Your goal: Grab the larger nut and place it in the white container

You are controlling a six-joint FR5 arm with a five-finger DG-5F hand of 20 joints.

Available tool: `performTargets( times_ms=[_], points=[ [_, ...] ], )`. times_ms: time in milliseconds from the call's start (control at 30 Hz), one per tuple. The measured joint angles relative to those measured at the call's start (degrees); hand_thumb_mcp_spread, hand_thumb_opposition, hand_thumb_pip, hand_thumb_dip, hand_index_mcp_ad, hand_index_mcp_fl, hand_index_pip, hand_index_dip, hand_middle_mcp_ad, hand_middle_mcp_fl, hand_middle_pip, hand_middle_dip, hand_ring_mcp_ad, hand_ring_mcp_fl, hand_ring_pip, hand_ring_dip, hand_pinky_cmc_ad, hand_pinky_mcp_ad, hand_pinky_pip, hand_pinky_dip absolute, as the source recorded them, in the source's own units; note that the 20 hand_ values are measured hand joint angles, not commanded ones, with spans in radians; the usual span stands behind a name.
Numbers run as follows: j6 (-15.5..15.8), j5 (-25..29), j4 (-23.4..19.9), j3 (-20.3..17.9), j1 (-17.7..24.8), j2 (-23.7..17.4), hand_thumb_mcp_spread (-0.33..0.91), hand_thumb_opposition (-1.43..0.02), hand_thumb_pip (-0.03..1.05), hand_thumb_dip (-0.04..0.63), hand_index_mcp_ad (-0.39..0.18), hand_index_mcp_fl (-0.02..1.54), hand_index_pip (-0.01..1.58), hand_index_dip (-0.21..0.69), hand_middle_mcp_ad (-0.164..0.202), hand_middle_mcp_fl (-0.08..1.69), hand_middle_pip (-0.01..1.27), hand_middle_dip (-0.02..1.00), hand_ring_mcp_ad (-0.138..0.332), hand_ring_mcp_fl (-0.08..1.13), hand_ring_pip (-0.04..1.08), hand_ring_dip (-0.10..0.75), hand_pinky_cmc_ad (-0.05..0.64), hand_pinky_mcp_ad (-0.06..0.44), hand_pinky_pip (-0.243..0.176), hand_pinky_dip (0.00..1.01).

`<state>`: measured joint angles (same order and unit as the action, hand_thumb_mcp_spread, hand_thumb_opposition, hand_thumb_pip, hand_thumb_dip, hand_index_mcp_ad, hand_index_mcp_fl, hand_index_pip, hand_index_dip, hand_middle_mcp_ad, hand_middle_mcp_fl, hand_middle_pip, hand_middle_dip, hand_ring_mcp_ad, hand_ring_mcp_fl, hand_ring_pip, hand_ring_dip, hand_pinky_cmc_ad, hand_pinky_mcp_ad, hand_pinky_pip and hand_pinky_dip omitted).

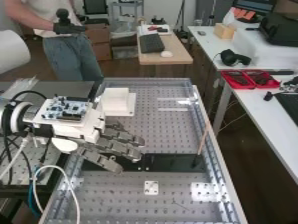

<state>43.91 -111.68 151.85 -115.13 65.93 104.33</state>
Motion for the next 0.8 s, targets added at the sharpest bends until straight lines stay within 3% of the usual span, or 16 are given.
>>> performTargets(
  times_ms=[233, 467, 800],
  points=[
    [-0.08, -0.64, -3.39, -0.90, -0.51, 2.72, 0.26, -0.88, 0.72, 0.176, -0.136, 0.02, 1.43, -0.012, 0.058, 0.00, 0.12, 0.16, 0.159, 0.00, 0.07, 0.059, 0.328, 0.281, -0.106, 0.51],
    [0.25, -1.30, -5.72, -1.19, -0.46, 5.19, 0.30, -0.90, 0.72, 0.176, -0.152, 0.02, 1.52, 0.065, 0.058, 0.00, 0.12, 0.16, 0.159, 0.00, 0.06, 0.059, 0.328, 0.278, -0.106, 0.51],
    [3.67, -3.11, -7.72, -1.23, -0.68, 7.06, 0.31, -0.90, 0.73, 0.176, -0.169, 0.02, 1.54, 0.113, 0.058, 0.00, 0.12, 0.16, 0.159, 0.00, 0.06, 0.072, 0.328, 0.281, -0.106, 0.49]
  ],
)
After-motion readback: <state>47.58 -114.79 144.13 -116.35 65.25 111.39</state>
